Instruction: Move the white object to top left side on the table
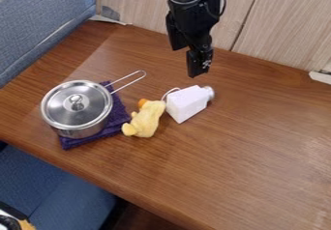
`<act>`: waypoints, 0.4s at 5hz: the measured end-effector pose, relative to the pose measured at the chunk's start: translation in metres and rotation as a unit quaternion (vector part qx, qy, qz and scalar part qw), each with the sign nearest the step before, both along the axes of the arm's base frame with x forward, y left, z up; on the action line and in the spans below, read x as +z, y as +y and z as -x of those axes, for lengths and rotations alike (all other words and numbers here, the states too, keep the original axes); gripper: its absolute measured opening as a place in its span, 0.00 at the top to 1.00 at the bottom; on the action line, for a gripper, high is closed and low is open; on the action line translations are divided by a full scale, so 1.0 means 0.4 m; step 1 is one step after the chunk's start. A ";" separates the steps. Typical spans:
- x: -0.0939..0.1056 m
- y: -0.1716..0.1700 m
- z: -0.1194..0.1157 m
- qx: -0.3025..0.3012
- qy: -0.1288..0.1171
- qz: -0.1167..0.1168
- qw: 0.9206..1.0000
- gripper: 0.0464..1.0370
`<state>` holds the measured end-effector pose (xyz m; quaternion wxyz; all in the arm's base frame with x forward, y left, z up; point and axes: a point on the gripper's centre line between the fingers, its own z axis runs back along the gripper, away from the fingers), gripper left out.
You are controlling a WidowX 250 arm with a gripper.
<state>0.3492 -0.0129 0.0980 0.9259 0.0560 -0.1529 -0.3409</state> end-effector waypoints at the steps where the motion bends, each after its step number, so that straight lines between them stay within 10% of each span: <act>1: -0.025 0.000 0.003 0.004 0.016 0.000 1.000 0.04; 2: -0.076 -0.013 0.011 0.026 0.065 0.005 0.998 0.04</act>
